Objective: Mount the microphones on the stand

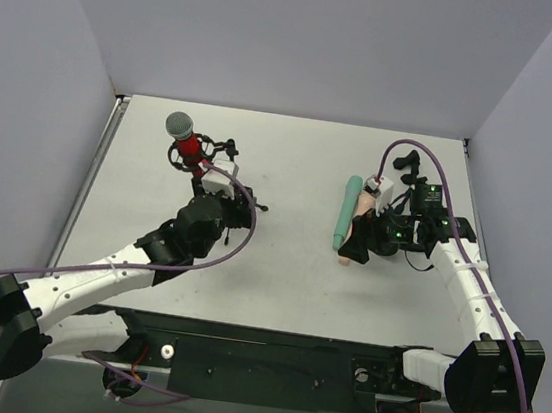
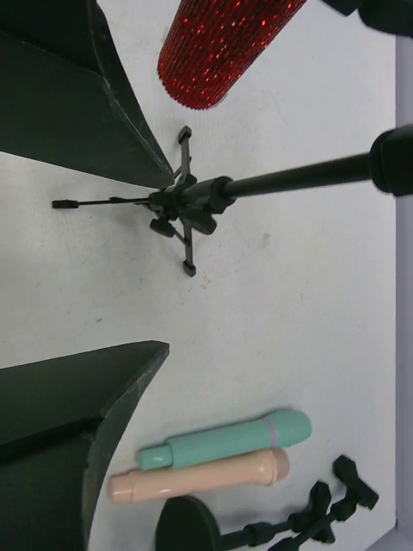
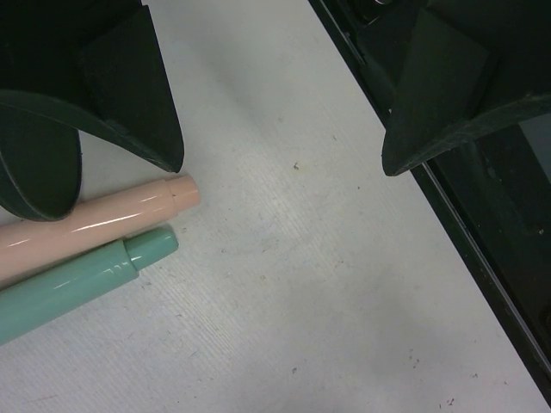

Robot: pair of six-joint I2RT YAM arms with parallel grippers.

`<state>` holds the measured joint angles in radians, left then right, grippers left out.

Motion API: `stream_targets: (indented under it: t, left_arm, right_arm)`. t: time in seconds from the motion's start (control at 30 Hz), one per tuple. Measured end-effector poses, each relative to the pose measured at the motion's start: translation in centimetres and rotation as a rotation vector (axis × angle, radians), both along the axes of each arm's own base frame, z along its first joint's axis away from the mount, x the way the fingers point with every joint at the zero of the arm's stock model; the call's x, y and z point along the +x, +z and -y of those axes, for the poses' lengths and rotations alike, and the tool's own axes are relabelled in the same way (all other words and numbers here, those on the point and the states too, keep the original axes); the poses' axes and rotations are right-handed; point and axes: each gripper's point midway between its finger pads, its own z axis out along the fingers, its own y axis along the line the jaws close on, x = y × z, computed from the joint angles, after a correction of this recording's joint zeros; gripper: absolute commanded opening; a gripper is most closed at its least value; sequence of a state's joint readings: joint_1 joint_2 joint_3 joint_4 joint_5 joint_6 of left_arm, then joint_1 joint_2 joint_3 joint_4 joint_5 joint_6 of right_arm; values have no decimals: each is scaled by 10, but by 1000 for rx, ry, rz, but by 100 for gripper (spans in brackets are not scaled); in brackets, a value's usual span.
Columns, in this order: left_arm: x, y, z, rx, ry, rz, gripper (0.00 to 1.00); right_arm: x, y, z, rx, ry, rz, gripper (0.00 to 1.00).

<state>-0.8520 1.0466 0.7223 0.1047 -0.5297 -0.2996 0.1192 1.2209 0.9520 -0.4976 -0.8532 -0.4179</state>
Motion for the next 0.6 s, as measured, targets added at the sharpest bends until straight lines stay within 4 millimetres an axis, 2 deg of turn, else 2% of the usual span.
stream_targets:
  t: [0.13, 0.27, 0.6]
  left_arm:
    - [29, -12, -14, 16, 95, 3, 82]
    - [49, -17, -24, 30, 143, 24, 79]
    - [75, -6, -19, 16, 135, 137, 68]
  right_arm:
    - [0, 0, 0, 0, 3, 1, 93]
    - [-1, 0, 0, 0, 6, -1, 93]
    - [-3, 1, 0, -5, 16, -2, 93]
